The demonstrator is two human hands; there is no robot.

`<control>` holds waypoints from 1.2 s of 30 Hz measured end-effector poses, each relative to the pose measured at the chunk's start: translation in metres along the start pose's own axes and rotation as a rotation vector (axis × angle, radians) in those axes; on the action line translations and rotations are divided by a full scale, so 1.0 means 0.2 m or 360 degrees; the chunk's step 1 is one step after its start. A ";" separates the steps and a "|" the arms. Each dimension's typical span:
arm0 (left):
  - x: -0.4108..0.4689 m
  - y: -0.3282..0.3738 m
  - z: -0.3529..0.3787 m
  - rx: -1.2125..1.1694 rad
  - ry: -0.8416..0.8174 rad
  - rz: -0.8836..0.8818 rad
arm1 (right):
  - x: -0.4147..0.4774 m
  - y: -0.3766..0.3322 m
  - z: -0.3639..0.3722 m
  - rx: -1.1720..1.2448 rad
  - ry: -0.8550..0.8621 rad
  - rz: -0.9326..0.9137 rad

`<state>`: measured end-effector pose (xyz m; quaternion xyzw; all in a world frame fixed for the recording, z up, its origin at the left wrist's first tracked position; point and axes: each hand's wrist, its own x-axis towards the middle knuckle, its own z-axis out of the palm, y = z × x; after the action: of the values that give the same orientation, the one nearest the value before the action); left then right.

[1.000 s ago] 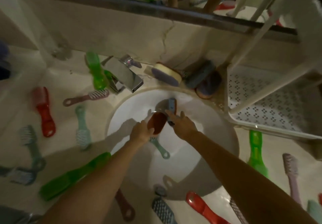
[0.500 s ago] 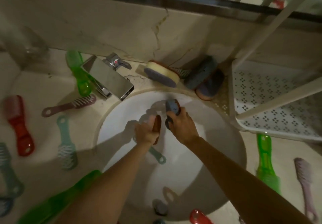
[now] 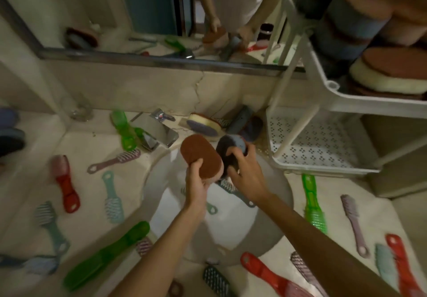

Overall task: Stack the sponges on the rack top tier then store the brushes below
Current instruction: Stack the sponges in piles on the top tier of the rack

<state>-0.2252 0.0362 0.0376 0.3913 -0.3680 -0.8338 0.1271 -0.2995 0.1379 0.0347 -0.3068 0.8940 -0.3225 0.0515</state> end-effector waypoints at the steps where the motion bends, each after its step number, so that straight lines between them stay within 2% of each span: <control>1: -0.05 0.02 0.04 -0.0087 -0.0048 0.0051 | -0.02 -0.03 -0.06 0.0012 0.0020 -0.0045; 5: -0.20 0.13 0.18 -0.0328 -0.0154 0.0161 | -0.09 -0.13 -0.30 0.0205 0.0057 -0.0216; 9: -0.31 0.23 0.27 -0.0451 -0.0292 0.0094 | -0.08 -0.22 -0.55 0.0750 -0.0008 -0.0155; 14: -0.43 0.38 0.43 -0.0493 -0.0509 0.0053 | -0.06 -0.34 -0.82 0.0723 0.0159 -0.0217; 16: -0.48 0.44 0.51 -0.0460 -0.0576 0.0080 | -0.06 -0.37 -0.93 0.0736 0.0318 -0.0179; 18: -0.52 0.51 0.59 -0.0401 -0.0668 0.0136 | -0.06 -0.37 -1.05 0.0552 0.0494 -0.0129; 20: -0.54 0.58 0.68 -0.0232 -0.0721 0.0191 | -0.06 -0.34 -1.18 0.0382 0.0594 -0.0150; 24: -0.56 0.65 0.88 0.0388 -0.0779 0.0333 | -0.06 -0.21 -1.50 0.0234 0.0669 -0.0119; 27: -0.59 0.66 1.07 0.0845 -0.0856 0.0547 | -0.05 -0.05 -1.71 -0.0105 0.0668 -0.0035; 32: -0.63 0.65 1.37 0.1207 -0.0775 0.0919 | -0.03 0.19 -1.95 -0.0503 0.0544 0.0158; 36: -0.59 0.64 1.49 0.1369 -0.0760 0.0995 | 0.02 0.27 -1.99 -0.0712 0.0388 0.0207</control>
<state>-0.3795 0.1587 0.3198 0.0818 -0.7900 -0.5975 0.1104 -0.4461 0.3855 0.3151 -0.2115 0.9605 -0.1473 -0.1051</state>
